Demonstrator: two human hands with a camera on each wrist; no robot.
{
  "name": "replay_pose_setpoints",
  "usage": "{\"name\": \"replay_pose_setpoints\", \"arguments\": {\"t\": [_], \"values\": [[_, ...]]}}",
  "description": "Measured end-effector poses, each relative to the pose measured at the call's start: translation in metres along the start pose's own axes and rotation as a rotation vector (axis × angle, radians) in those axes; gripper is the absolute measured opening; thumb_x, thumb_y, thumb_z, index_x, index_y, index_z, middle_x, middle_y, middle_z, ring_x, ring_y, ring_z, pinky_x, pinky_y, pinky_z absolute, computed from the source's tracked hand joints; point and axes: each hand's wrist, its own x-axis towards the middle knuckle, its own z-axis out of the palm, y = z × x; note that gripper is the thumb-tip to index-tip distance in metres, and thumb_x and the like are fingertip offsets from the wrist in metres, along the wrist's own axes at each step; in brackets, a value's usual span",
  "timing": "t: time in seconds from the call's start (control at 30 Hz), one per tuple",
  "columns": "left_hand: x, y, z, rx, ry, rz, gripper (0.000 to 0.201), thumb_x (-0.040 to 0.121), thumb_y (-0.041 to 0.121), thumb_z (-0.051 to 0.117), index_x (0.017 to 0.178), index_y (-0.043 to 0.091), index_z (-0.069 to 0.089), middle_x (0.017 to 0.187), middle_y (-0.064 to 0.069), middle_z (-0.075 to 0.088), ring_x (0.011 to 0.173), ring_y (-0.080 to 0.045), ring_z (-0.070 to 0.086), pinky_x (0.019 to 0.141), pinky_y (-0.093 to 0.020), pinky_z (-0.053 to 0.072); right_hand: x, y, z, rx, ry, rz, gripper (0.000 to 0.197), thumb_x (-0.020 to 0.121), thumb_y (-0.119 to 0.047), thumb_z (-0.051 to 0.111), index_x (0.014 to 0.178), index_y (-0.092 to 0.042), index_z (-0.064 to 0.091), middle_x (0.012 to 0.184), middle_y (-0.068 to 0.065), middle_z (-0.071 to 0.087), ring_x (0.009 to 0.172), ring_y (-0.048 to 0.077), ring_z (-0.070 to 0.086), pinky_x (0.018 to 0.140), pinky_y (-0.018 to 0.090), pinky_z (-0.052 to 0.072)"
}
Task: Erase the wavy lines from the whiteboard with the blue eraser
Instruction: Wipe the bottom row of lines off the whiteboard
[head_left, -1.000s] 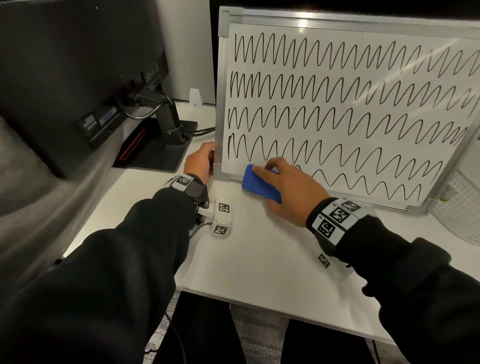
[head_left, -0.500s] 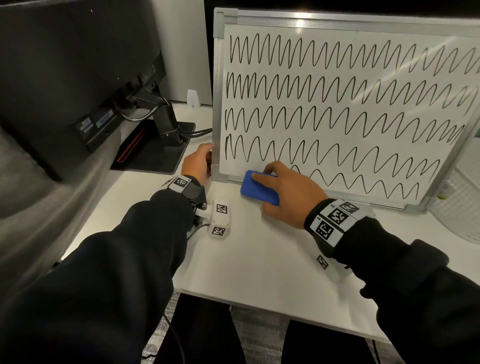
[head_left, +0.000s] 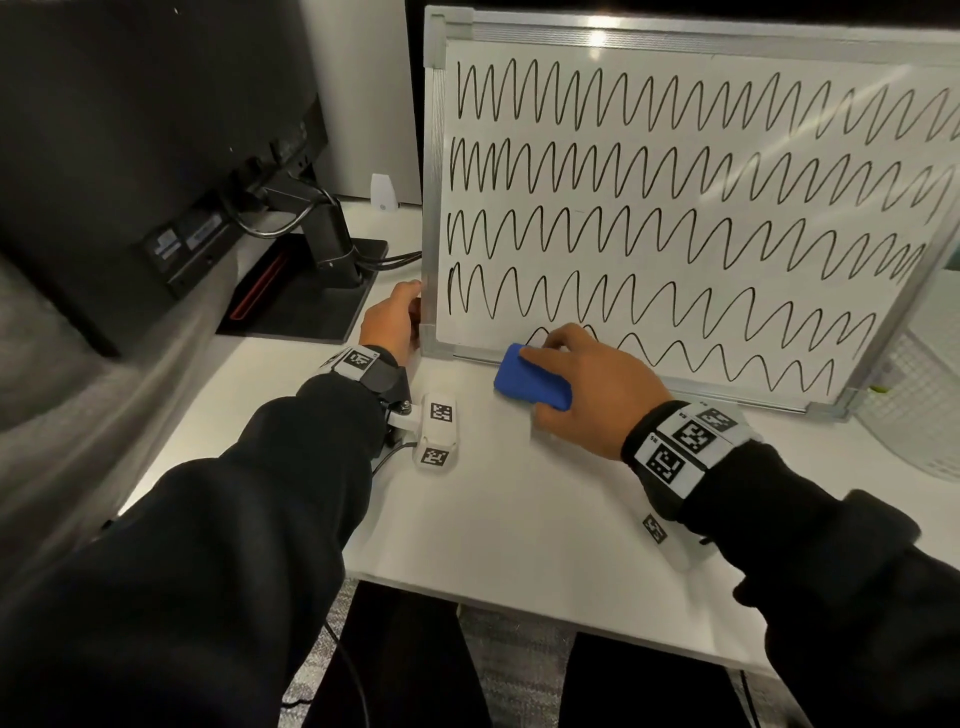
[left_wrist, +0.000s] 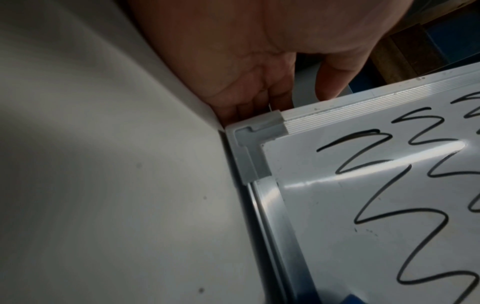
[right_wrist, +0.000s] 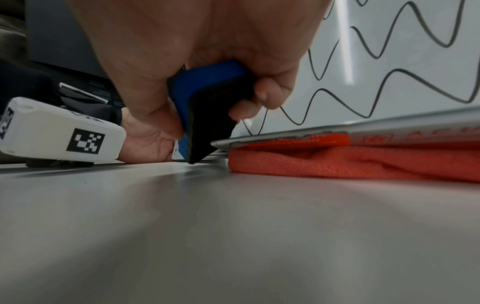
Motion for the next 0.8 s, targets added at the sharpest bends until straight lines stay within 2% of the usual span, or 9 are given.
{"name": "replay_pose_setpoints", "arguments": {"t": [0.13, 0.3, 0.43, 0.53, 0.67, 0.73, 0.8], "values": [[-0.0021, 0.0023, 0.0021, -0.015, 0.021, 0.004, 0.052, 0.064, 0.059, 0.064, 0.091, 0.015, 0.073, 0.102, -0.012, 0.073, 0.102, -0.032, 0.067, 0.1, -0.052, 0.048, -0.0033, 0.0014, -0.0036, 0.03, 0.071, 0.044, 0.058, 0.084, -0.039, 0.058, 0.139, -0.03, 0.046, 0.129, -0.006, 0.045, 0.09, 0.016, 0.053, 0.072, 0.027, 0.041], [-0.0033, 0.0027, 0.002, -0.023, 0.014, -0.002, 0.05, 0.062, 0.059, 0.065, 0.088, 0.017, 0.075, 0.102, -0.013, 0.073, 0.107, -0.035, 0.066, 0.101, -0.051, 0.048, -0.0022, -0.0012, -0.0012, 0.034, -0.02, 0.023, 0.058, 0.085, -0.04, 0.056, 0.141, -0.03, 0.044, 0.131, -0.004, 0.043, 0.097, 0.019, 0.056, 0.073, 0.025, 0.039], [-0.0071, 0.004, 0.0022, -0.038, 0.011, -0.001, 0.045, 0.064, 0.055, 0.066, 0.086, 0.017, 0.075, 0.099, -0.011, 0.074, 0.108, -0.034, 0.065, 0.102, -0.05, 0.047, -0.0054, 0.0005, -0.0047, 0.012, 0.067, 0.088, 0.054, 0.082, -0.045, 0.056, 0.133, -0.03, 0.051, 0.122, -0.007, 0.048, 0.085, 0.017, 0.055, 0.069, 0.026, 0.038], [-0.0067, 0.0035, 0.0021, -0.049, 0.012, 0.002, 0.043, 0.065, 0.054, 0.066, 0.084, 0.017, 0.075, 0.099, -0.012, 0.073, 0.108, -0.034, 0.065, 0.101, -0.049, 0.048, -0.0076, 0.0009, -0.0066, 0.035, 0.14, 0.075, 0.049, 0.083, -0.043, 0.056, 0.129, -0.025, 0.055, 0.12, -0.004, 0.048, 0.08, 0.016, 0.051, 0.068, 0.026, 0.039], [-0.0046, 0.004, 0.0026, -0.042, 0.011, -0.001, 0.047, 0.064, 0.055, 0.066, 0.088, 0.016, 0.074, 0.101, -0.012, 0.073, 0.108, -0.034, 0.066, 0.101, -0.049, 0.048, -0.0066, 0.0014, -0.005, 0.053, 0.117, 0.049, 0.052, 0.083, -0.041, 0.059, 0.133, -0.026, 0.052, 0.125, -0.004, 0.046, 0.082, 0.015, 0.048, 0.069, 0.027, 0.04], [-0.0054, 0.0039, 0.0022, -0.037, 0.004, 0.004, 0.041, 0.069, 0.053, 0.065, 0.085, 0.017, 0.075, 0.096, -0.011, 0.074, 0.105, -0.033, 0.067, 0.101, -0.049, 0.048, -0.0066, 0.0016, -0.0041, 0.045, 0.082, 0.046, 0.054, 0.082, -0.041, 0.059, 0.134, -0.028, 0.051, 0.125, -0.005, 0.046, 0.084, 0.015, 0.049, 0.071, 0.026, 0.04], [-0.0077, 0.0047, 0.0028, -0.045, 0.003, 0.003, 0.036, 0.072, 0.051, 0.064, 0.081, 0.017, 0.074, 0.09, -0.008, 0.074, 0.101, -0.031, 0.067, 0.102, -0.049, 0.047, -0.0075, 0.0035, -0.0052, 0.053, 0.121, 0.051, 0.054, 0.082, -0.041, 0.059, 0.133, -0.028, 0.052, 0.125, -0.004, 0.047, 0.087, 0.016, 0.051, 0.072, 0.027, 0.04]]}}
